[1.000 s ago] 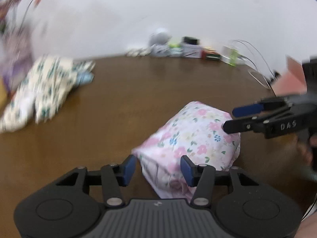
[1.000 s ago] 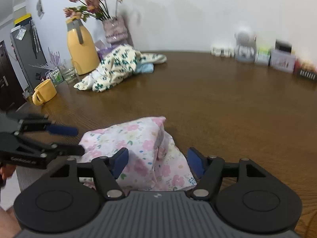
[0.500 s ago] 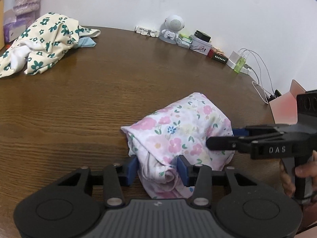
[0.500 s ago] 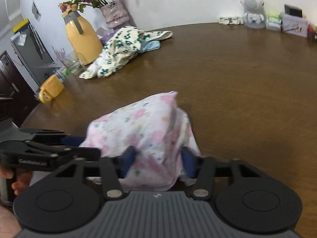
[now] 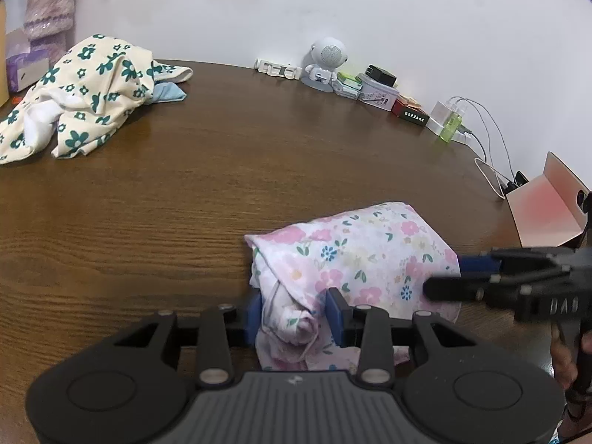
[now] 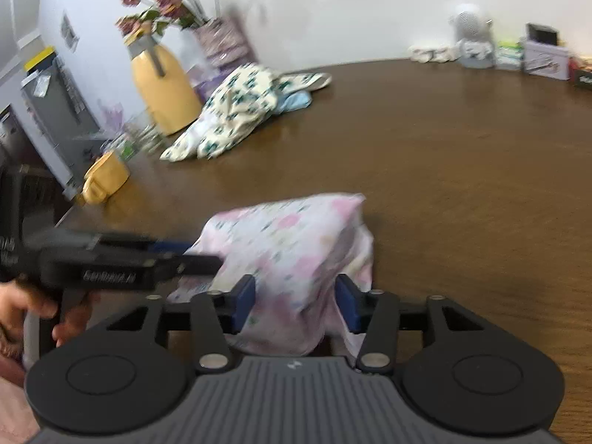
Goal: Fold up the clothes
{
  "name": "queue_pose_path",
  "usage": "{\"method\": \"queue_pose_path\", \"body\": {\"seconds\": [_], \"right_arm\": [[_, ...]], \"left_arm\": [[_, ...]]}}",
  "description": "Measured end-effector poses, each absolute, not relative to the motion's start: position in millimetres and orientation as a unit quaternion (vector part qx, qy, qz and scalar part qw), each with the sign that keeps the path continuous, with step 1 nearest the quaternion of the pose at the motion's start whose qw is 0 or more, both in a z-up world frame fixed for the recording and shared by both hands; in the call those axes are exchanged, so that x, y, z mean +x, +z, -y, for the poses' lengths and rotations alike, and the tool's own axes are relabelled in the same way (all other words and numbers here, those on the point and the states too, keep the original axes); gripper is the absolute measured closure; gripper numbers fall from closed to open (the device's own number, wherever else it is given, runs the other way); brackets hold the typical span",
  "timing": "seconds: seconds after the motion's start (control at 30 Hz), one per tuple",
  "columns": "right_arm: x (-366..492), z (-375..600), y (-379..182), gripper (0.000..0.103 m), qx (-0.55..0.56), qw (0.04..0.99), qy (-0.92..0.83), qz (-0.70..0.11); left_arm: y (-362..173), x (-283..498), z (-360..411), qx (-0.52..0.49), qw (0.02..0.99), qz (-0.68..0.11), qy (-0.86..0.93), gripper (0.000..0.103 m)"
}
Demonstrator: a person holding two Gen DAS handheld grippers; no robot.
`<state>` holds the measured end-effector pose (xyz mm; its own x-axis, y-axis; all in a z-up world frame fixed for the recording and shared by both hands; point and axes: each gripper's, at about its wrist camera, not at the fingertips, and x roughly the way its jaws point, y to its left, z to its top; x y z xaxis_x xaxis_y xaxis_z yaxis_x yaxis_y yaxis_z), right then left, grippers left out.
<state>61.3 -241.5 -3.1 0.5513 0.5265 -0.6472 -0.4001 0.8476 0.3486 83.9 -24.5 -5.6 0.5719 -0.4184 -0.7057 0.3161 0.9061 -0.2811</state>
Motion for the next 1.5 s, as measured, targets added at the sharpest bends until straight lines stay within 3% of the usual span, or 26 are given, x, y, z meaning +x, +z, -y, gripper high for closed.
{"method": "queue_pose_path", "body": {"seconds": [0.2,0.4,0.43,0.53,0.67,1.1,1.5], "right_arm": [[79.5,244.0,-16.7,0.040,0.086,0.869,0.252,-0.417],[82.0,239.9,-25.1,0.040,0.094,0.863,0.262,-0.422],[81.1,238.7,-25.5,0.042,0.096,0.862,0.265,-0.422],[78.4,234.9,-26.1,0.065,0.097,0.860,0.272,-0.421],[75.3,231.6,-22.8,0.077,0.099,0.862,0.279,-0.411],[92.6,236.6,6.1,0.082,0.113,0.873,0.296,-0.370],[162.8,227.9,44.5,0.083,0.090,0.896,0.289,-0.326]], "left_arm": [[-9.3,82.2,23.2,-0.076,0.882,-0.417,-0.205,0.062],[-11.8,82.1,25.1,-0.084,0.883,-0.416,-0.202,0.062],[-12.1,81.8,26.4,-0.084,0.883,-0.414,-0.203,0.063],[-13.2,80.6,30.0,-0.082,0.886,-0.408,-0.206,0.070],[-11.4,79.2,32.1,-0.083,0.889,-0.397,-0.213,0.084],[21.2,91.6,31.4,-0.085,0.912,-0.332,-0.224,0.088],[54.0,154.8,41.8,-0.046,0.936,-0.275,-0.216,0.089]]}}
